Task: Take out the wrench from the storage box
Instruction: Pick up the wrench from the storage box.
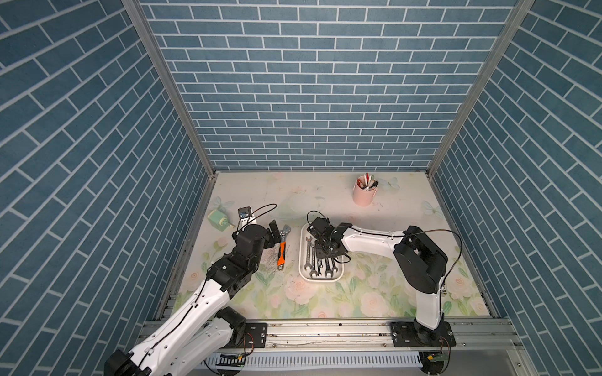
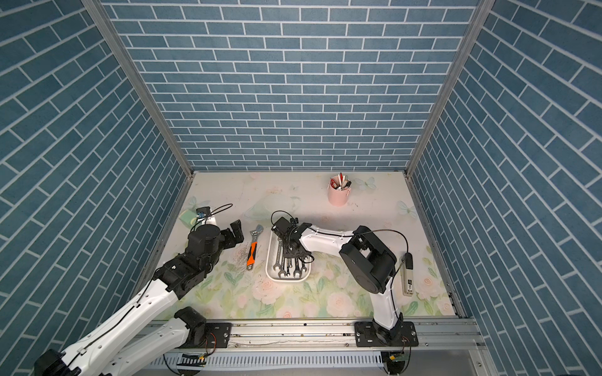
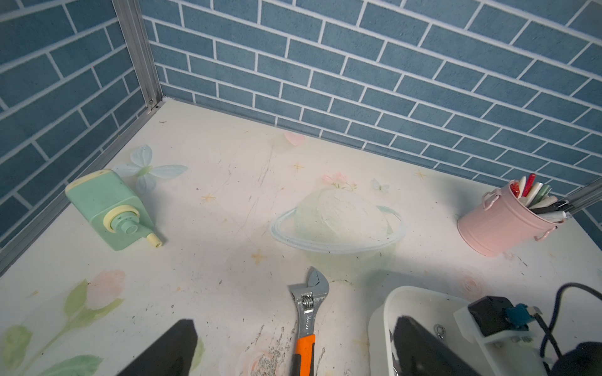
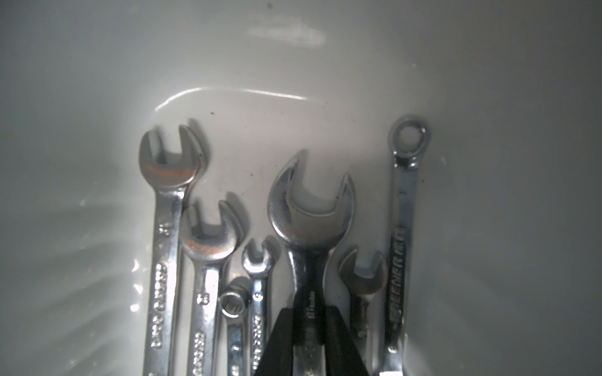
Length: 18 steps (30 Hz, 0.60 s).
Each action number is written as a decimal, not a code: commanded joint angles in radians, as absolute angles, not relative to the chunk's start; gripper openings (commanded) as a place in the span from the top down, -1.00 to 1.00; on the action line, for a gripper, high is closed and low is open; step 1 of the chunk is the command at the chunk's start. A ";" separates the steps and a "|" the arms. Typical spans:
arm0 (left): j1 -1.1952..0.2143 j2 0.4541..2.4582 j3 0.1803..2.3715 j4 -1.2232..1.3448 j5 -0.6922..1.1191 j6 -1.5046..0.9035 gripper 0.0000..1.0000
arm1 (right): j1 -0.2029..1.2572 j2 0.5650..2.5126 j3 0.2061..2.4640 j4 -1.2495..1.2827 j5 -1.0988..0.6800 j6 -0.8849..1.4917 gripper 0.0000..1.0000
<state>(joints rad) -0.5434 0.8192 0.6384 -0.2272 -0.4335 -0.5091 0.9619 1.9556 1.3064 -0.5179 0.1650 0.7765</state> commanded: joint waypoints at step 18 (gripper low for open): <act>-0.538 0.810 0.629 -0.245 -0.447 -0.514 -1.00 | 0.956 1.770 1.416 -0.683 0.273 0.720 0.69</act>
